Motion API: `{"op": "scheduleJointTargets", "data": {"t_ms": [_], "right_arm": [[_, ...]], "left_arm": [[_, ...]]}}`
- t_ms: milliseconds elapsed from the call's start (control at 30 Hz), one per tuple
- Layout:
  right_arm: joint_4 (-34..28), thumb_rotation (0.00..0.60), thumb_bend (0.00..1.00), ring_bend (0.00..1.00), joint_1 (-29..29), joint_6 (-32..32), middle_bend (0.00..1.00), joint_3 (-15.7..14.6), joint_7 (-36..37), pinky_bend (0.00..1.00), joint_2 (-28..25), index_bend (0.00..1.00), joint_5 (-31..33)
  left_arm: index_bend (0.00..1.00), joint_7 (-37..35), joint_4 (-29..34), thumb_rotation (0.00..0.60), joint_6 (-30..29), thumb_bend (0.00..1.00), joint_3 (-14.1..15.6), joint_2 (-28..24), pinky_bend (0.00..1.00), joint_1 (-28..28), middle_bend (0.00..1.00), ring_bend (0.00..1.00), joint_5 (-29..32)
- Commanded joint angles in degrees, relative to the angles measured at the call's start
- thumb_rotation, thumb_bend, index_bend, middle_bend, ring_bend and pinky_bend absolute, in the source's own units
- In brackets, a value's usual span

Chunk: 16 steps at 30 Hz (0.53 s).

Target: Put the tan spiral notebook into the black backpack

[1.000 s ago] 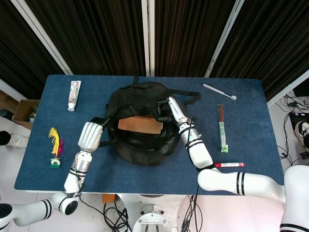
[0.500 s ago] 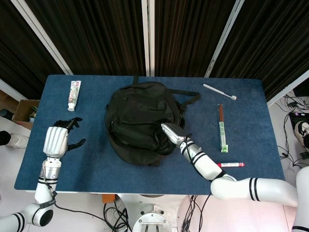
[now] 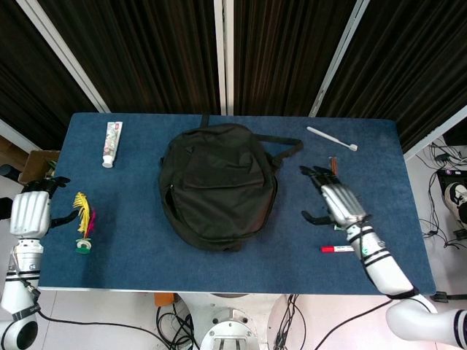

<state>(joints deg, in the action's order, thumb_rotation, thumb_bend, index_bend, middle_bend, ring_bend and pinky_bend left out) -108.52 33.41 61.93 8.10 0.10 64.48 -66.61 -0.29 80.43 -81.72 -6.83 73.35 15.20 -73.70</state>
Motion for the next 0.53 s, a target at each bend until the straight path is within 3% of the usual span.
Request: {"op": "scheduleJointTargets", "data": {"t_ms": [33,300,533], "right_arm": [[4.12,0.600,0.29,0.00,-8.39,10.47,0.17,-4.89,-4.96,0.04,-2.71,0.00,-4.78],[8.68,0.600,0.30,0.00,-20.75,23.28,0.11,-10.20,1.68,0.03,-2.66,0.00,-11.54],[14.41,0.600,0.31,0.00,-25.55,28.61,0.11,-11.09,5.81,0.01,0.58,0.00,-16.41]], "left_arm": [[0.32,-1.23,-0.53,0.600,0.29,0.00,1.94,-1.99,0.25,-1.52,0.35,0.29,-2.07],[0.30,-0.16,0.48,0.600,-6.02,0.00,6.27,-2.62,0.20,-7.27,0.29,0.22,-7.21],[0.30,2.30,3.95,0.600,-9.57,0.00,9.43,-2.44,0.19,-10.99,0.29,0.22,-11.14]]}}
